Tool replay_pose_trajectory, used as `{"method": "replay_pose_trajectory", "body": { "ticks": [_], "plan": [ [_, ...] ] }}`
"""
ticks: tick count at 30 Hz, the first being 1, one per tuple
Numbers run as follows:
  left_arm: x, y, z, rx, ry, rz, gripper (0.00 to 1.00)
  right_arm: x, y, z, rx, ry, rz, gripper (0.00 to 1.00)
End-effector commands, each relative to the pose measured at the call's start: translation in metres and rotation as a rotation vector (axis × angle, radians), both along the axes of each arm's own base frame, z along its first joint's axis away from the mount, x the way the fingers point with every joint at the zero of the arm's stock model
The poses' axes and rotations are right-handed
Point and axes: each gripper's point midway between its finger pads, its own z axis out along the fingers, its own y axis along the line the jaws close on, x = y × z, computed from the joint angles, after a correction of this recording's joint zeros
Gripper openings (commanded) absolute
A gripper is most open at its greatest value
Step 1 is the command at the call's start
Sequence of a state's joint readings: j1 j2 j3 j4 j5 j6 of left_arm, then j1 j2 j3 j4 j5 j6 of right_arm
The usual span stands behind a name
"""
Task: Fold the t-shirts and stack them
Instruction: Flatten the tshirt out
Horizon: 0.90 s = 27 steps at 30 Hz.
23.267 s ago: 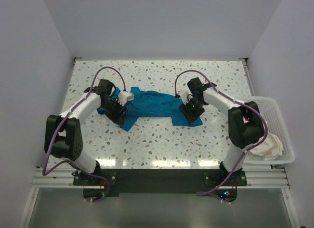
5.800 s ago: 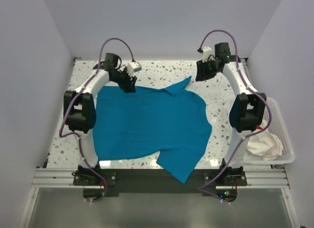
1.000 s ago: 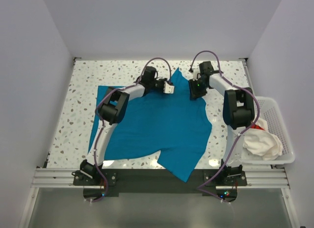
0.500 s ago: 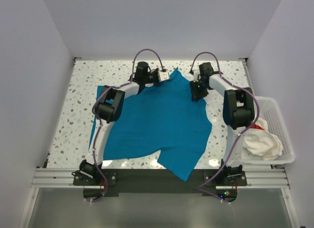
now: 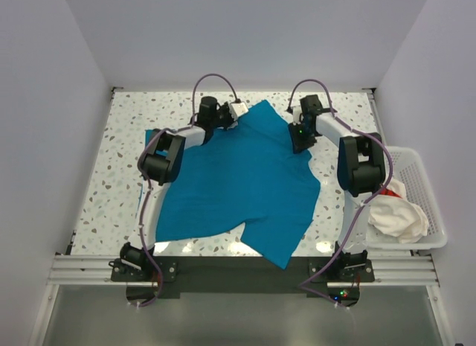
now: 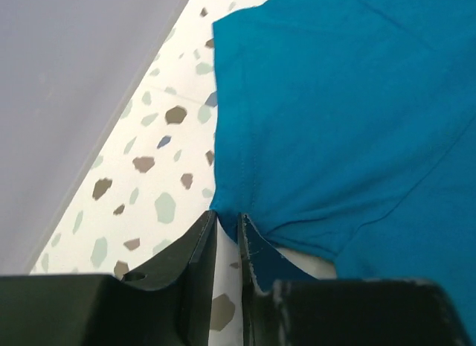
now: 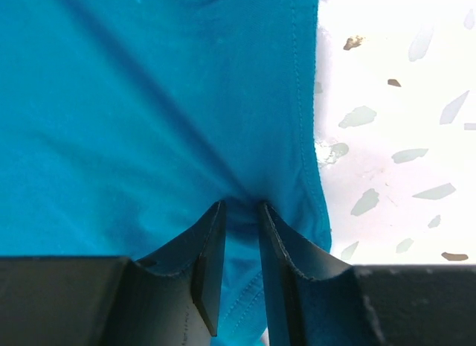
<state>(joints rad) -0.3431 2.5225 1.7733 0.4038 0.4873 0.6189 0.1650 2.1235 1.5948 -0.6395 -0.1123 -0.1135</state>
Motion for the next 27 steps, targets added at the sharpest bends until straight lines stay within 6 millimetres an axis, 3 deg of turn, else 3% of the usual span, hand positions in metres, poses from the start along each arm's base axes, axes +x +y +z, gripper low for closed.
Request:
{"method": "replay_pose_trajectory", "body": {
  "ticks": [1,4,7,10,11,13,14,15,17,18,19,20,22,23,27],
  "plan": [
    [0.033,0.040,0.060,-0.117,-0.046,0.197,0.22,-0.014,-0.018,-0.004,-0.096,0.051,-0.005,0.28],
    [0.043,0.055,0.063,-0.147,-0.020,0.283,0.24,-0.020,-0.018,-0.006,-0.094,0.071,0.004,0.29],
    [0.045,0.063,0.071,-0.188,0.003,0.315,0.48,-0.012,-0.014,0.000,-0.076,0.047,0.010,0.30],
    [0.042,0.072,0.093,-0.224,0.064,0.300,0.55,0.013,-0.014,0.014,-0.089,-0.018,0.017,0.31],
    [0.044,0.077,0.105,-0.240,0.077,0.312,0.57,0.017,-0.019,0.009,-0.119,-0.015,0.011,0.31],
    [0.035,0.095,0.099,-0.255,0.220,0.319,0.62,0.024,-0.025,0.004,-0.132,-0.011,0.024,0.31],
    [0.037,0.111,0.113,-0.261,0.233,0.329,0.66,0.035,-0.030,0.008,-0.154,-0.032,0.018,0.31],
    [0.024,0.120,0.100,-0.231,0.329,0.350,0.70,0.036,-0.037,-0.005,-0.174,-0.005,0.010,0.32],
    [0.013,0.144,0.112,-0.217,0.375,0.355,0.71,0.052,-0.038,0.000,-0.164,-0.027,0.006,0.32],
    [-0.004,0.151,0.104,-0.191,0.446,0.339,0.72,0.052,-0.040,-0.009,-0.166,0.001,0.008,0.33],
    [-0.012,0.160,0.111,-0.183,0.463,0.350,0.72,0.062,-0.040,0.001,-0.163,-0.025,0.019,0.34],
    [-0.017,0.181,0.110,-0.178,0.493,0.385,0.72,0.064,-0.038,0.003,-0.159,-0.023,0.034,0.35],
    [-0.041,0.201,0.105,-0.168,0.597,0.412,0.72,0.064,-0.034,0.015,-0.137,-0.028,0.065,0.40],
    [-0.045,0.229,0.101,-0.169,0.626,0.467,0.72,0.068,-0.030,0.026,-0.115,-0.049,0.080,0.41],
    [-0.074,0.286,0.087,-0.126,0.732,0.595,0.66,0.079,-0.010,0.065,-0.015,-0.141,0.140,0.53]
  ]
}}
